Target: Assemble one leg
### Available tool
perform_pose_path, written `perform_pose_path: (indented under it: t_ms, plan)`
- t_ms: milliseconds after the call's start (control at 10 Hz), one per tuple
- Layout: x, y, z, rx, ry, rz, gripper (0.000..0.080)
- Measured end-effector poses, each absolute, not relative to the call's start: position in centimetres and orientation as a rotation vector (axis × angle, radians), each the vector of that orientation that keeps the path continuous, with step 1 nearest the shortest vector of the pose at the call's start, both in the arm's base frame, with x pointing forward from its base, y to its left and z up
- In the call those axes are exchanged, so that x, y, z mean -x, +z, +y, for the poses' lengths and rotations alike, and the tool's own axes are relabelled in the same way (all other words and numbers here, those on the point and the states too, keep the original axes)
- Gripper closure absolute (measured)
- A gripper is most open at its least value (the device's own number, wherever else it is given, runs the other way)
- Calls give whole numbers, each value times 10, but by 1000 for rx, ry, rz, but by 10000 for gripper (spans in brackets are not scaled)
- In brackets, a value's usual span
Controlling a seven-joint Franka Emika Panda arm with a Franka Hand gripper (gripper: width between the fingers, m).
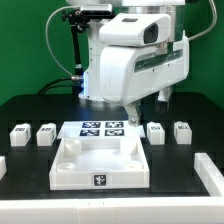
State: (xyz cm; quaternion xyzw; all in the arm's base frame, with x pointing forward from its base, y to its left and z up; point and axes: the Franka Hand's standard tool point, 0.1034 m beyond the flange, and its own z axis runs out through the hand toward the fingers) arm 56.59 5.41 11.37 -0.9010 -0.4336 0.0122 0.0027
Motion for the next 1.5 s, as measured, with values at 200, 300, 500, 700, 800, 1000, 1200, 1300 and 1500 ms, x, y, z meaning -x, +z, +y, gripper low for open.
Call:
perform_pose_path:
  t_ms: [200,300,500,700,800,1000,1200,1300,1500]
  plan:
    - [-566,113,54,2826,40,-1359,150]
    - [-566,113,54,2826,40,-1359,150]
    - [-566,113,54,2825,40,-1359,150]
    - [-566,113,54,2825,40,-1359,150]
    - [-566,113,54,2825,41,-1359,150]
    - [-565,113,54,2825,41,-1359,150]
    - [-539,103,43,2750,48,-1504,150]
    - [-509,94,32,2672,67,-1625,150]
    - [-460,63,9,2409,20,-1994,150]
